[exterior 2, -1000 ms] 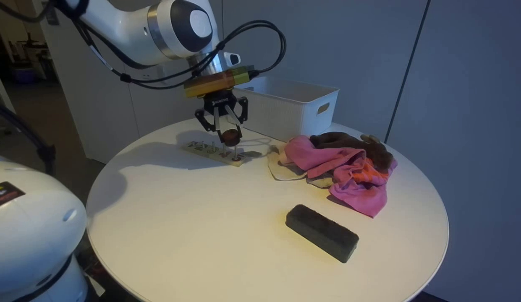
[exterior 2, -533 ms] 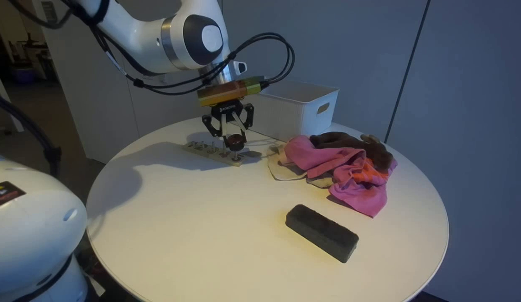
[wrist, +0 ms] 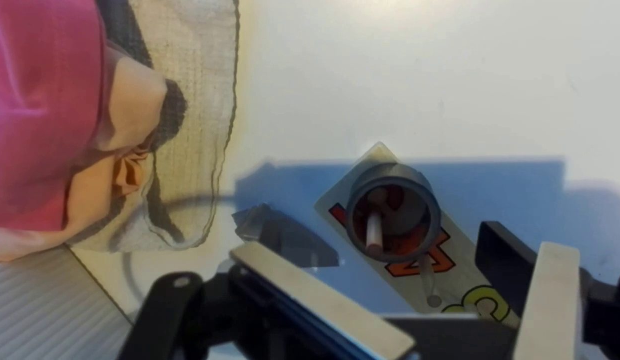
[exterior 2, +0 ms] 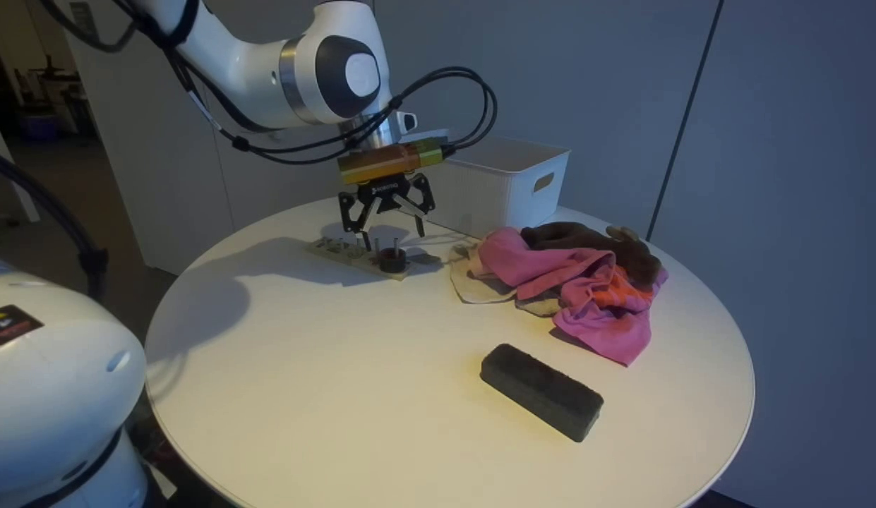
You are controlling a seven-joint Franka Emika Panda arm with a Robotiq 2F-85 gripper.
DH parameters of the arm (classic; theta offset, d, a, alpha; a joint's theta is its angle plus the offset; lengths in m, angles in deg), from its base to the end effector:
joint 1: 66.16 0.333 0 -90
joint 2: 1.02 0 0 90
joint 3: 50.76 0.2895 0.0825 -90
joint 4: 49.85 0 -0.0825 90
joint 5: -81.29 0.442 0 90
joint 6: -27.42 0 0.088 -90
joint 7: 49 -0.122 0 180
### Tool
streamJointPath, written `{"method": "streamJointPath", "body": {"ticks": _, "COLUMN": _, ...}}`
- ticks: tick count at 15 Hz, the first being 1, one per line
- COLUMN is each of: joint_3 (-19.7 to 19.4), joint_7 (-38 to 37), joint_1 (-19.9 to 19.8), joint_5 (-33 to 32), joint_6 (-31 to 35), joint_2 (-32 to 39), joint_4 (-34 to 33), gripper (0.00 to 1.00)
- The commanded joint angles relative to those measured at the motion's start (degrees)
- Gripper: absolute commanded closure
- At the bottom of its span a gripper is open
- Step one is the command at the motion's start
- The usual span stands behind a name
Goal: Put the black item on the object
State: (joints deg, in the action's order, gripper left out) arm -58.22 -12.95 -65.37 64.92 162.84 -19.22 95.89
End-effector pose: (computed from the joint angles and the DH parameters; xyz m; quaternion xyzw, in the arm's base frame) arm 0.4895 -0.0600 0.3203 0.9325 0.3440 0.0328 0.1055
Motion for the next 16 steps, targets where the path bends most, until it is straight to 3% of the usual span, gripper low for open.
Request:
{"method": "streamJointPath", "body": {"ticks": 1, "joint_3": -0.4, "joint_7": 2.5, "joint_1": 0.4, "joint_5": 2.6, "joint_6": 0.2, "joint_2": 0.6, "joint_4": -1.3, "gripper": 0.00}}
{"method": "streamJointPath", "body": {"ticks": 16, "joint_3": -1.4, "joint_7": 7.5, "joint_1": -0.7, "joint_5": 8.0, "joint_6": 0.6, "joint_2": 8.3, "joint_4": -5.7, "gripper": 0.00}}
